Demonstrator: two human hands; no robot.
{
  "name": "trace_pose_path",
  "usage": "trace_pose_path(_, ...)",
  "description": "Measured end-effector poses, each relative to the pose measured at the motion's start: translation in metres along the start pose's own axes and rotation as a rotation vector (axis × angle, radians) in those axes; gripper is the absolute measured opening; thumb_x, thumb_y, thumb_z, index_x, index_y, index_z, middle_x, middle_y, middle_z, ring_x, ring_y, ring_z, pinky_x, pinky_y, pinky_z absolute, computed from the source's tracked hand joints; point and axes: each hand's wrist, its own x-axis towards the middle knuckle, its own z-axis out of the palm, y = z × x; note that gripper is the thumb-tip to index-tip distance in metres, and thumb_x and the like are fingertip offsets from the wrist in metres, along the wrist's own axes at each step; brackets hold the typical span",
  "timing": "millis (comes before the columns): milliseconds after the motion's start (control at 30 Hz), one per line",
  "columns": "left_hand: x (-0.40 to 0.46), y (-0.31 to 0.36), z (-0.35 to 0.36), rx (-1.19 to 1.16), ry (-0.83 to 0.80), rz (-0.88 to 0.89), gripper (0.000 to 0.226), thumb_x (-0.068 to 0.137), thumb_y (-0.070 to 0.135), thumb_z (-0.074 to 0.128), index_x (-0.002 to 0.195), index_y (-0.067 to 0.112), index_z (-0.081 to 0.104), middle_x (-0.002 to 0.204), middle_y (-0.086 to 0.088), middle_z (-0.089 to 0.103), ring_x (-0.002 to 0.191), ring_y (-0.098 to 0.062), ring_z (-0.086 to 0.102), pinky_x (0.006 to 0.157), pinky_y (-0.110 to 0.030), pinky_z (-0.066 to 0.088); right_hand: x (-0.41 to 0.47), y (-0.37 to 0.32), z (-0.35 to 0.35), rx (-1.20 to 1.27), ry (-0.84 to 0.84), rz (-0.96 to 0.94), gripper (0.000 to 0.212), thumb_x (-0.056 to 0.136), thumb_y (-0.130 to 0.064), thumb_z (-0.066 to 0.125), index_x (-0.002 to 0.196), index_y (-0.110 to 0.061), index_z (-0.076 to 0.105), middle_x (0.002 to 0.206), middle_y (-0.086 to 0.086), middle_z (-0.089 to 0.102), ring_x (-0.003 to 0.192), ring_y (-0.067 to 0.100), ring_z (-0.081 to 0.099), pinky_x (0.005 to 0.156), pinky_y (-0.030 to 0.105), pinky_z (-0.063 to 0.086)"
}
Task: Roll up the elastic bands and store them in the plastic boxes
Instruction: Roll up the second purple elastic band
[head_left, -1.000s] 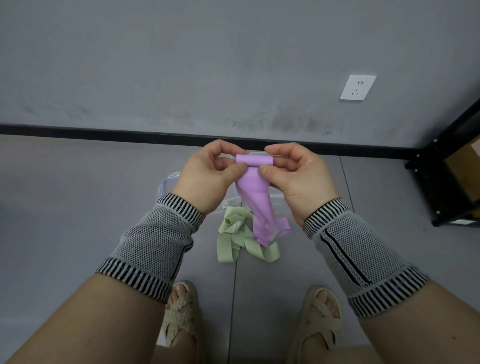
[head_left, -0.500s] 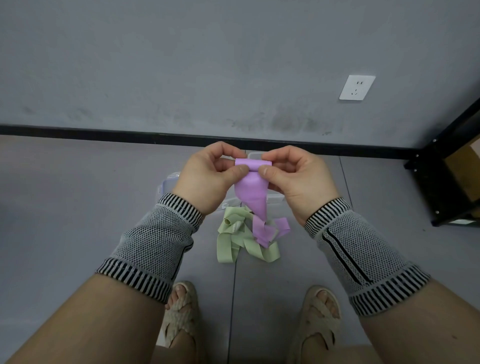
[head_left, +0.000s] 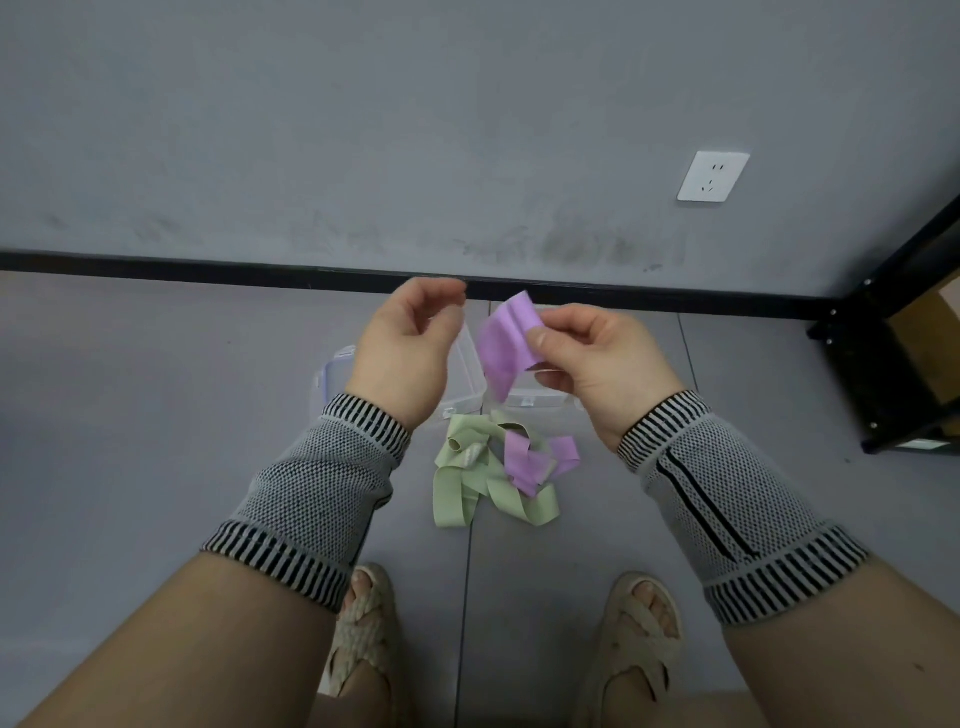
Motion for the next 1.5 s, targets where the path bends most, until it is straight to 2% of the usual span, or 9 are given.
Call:
trace_pose_path(167, 0.002, -0.005, -0.001, 0.033, 0.029, -0.125, 0.018, 0.092, 0.009, 0.051, 0.101, 0.019, 0.062, 0.102, 0.003, 0.066, 0.091, -0.014, 0.061, 0.077, -0.029, 0.049, 0.0, -0.005, 0.0, 0.328, 0.021, 0.05, 0.011, 0.094, -0.005, 0.053, 0.097, -0.012, 0.061, 0.086, 0.005, 0.066, 0.074, 0.013, 0.066, 0.075, 0.026, 0.057)
trace_pose_path(333, -0.008, 0.003, 0.003, -0.044, -0.212, -0.234, 0.032, 0.084, 0.022, 0.067, 0.113, 0.016, 0.056, 0.095, 0.001, 0.068, 0.079, -0.012, 0.063, 0.069, -0.031, 0.054, 0.001, -0.006, 0.001, 0.425, 0.063, 0.038, 0.01, 0.093, -0.004, 0.052, 0.095, -0.009, 0.061, 0.087, 0.007, 0.067, 0.077, 0.015, 0.066, 0.076, 0.031, 0.058)
trace_pose_path(467, -0.007, 0.004, 0.002, 0.058, -0.202, -0.154, 0.032, 0.08, 0.001, 0.068, 0.108, 0.011, 0.059, 0.078, -0.001, 0.068, 0.053, -0.002, 0.057, 0.05, -0.013, 0.044, 0.004, -0.001, -0.001, 0.346, 0.124, 0.043, 0.009, 0.093, -0.006, 0.055, 0.096, -0.011, 0.062, 0.09, 0.009, 0.067, 0.084, 0.023, 0.064, 0.082, 0.036, 0.056)
trace_pose_path(667, -0.005, 0.003, -0.002, 0.08, -0.231, -0.117, 0.026, 0.081, -0.004, 0.062, 0.1, 0.014, 0.065, 0.056, 0.009, 0.06, 0.042, 0.002, 0.049, 0.045, -0.009, 0.037, 0.005, 0.005, -0.002, 0.11, 0.17, -0.012, 0.011, 0.091, -0.009, 0.059, 0.09, -0.019, 0.064, 0.084, 0.008, 0.068, 0.08, 0.021, 0.065, 0.078, 0.034, 0.056)
trace_pose_path(867, -0.004, 0.003, -0.001, 0.005, -0.237, -0.162, 0.012, 0.076, 0.004, 0.069, 0.074, 0.011, 0.059, 0.071, -0.008, 0.056, 0.059, -0.012, 0.049, 0.055, -0.02, 0.044, 0.005, 0.007, 0.0, -0.036, 0.193, -0.048, 0.014, 0.09, -0.013, 0.062, 0.085, -0.026, 0.063, 0.08, 0.0, 0.069, 0.076, 0.014, 0.067, 0.067, 0.026, 0.052)
trace_pose_path(1000, -0.005, 0.006, -0.003, -0.199, -0.262, -0.238, 0.018, 0.084, 0.001, 0.061, 0.075, 0.015, 0.051, 0.088, -0.011, 0.063, 0.083, -0.019, 0.061, 0.072, -0.03, 0.049, 0.004, 0.006, -0.002, -0.017, 0.232, -0.042, 0.014, 0.088, -0.01, 0.063, 0.084, -0.024, 0.064, 0.078, -0.001, 0.069, 0.07, 0.009, 0.066, 0.064, 0.022, 0.05)
trace_pose_path(1133, -0.006, 0.007, -0.007, -0.27, -0.332, -0.255, 0.022, 0.077, -0.001, 0.066, 0.087, 0.013, 0.052, 0.076, -0.001, 0.069, 0.078, -0.016, 0.067, 0.066, -0.026, 0.05, 0.007, 0.008, -0.007, 0.079, 0.248, 0.022, 0.01, 0.088, -0.01, 0.064, 0.087, -0.02, 0.066, 0.08, 0.003, 0.071, 0.074, 0.015, 0.069, 0.072, 0.031, 0.056)
trace_pose_path(1267, -0.009, 0.006, -0.003, -0.127, -0.414, -0.19, 0.035, 0.08, -0.01, 0.062, 0.102, 0.017, 0.054, 0.082, 0.003, 0.07, 0.066, -0.01, 0.058, 0.055, -0.019, 0.044, 0.007, 0.007, -0.004, 0.165, 0.258, 0.057, 0.007, 0.088, -0.006, 0.063, 0.092, -0.012, 0.066, 0.085, 0.009, 0.071, 0.08, 0.022, 0.07, 0.074, 0.035, 0.058)
trace_pose_path(1500, -0.013, 0.004, 0.003, 0.211, -0.401, 0.128, 0.054, 0.077, 0.001, 0.071, 0.115, 0.031, 0.048, 0.083, 0.01, 0.064, 0.087, -0.006, 0.063, 0.08, -0.025, 0.053, 0.004, -0.001, -0.002, 0.354, 0.269, 0.127, 0.006, 0.09, -0.003, 0.059, 0.088, -0.007, 0.063, 0.081, 0.01, 0.067, 0.075, 0.019, 0.068, 0.068, 0.029, 0.059)
